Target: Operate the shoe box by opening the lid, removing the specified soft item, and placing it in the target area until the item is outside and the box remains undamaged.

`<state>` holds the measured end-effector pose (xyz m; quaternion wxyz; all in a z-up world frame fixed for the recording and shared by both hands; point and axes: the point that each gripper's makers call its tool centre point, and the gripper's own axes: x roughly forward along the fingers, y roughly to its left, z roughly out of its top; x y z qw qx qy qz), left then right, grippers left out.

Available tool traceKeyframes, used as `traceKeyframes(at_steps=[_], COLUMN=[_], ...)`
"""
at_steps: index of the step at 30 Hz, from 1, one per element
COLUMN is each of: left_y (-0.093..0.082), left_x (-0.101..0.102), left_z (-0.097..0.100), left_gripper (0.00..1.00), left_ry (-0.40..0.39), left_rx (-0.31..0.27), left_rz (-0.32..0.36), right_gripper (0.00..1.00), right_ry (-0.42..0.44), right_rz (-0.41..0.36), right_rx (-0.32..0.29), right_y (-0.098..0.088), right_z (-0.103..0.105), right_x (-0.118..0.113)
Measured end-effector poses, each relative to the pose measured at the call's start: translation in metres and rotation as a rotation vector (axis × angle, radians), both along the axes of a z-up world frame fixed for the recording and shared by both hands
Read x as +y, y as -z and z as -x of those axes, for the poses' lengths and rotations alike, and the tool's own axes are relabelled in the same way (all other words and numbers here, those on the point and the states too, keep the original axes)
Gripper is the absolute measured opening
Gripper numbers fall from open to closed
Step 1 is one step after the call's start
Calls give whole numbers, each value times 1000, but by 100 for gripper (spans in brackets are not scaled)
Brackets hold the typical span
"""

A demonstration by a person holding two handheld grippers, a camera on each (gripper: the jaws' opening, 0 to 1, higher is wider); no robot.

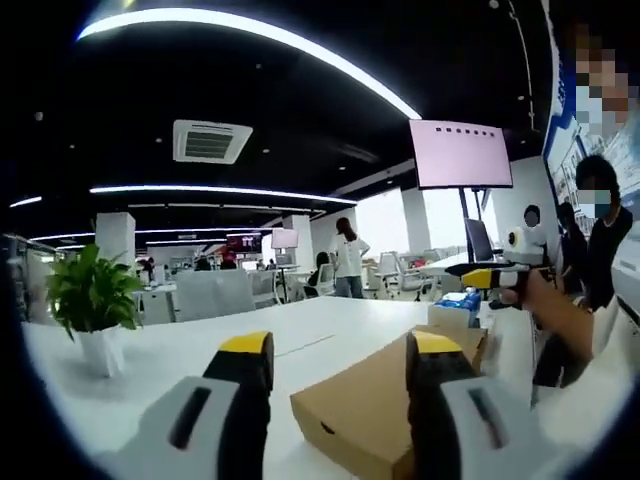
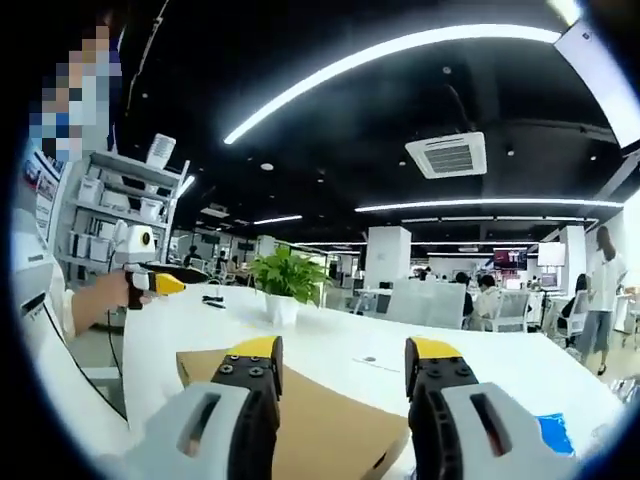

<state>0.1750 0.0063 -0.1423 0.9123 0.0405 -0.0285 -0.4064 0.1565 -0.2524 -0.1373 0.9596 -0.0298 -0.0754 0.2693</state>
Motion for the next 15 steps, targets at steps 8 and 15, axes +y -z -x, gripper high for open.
traceKeyframes(at_steps=[8,15], left_y=[1,4], left_x=[11,18], left_z=[9,7], left_gripper=[60,54], left_ry=[8,-13], left_rx=[74,48], left_rz=[190,130], right_gripper=[53,57], right_ry=[-28,-55], right_rz=[-130,-117], right_rx=[-30,-40], right_y=[-10,-1], right_z=[0,11], right_x=[-2,-3])
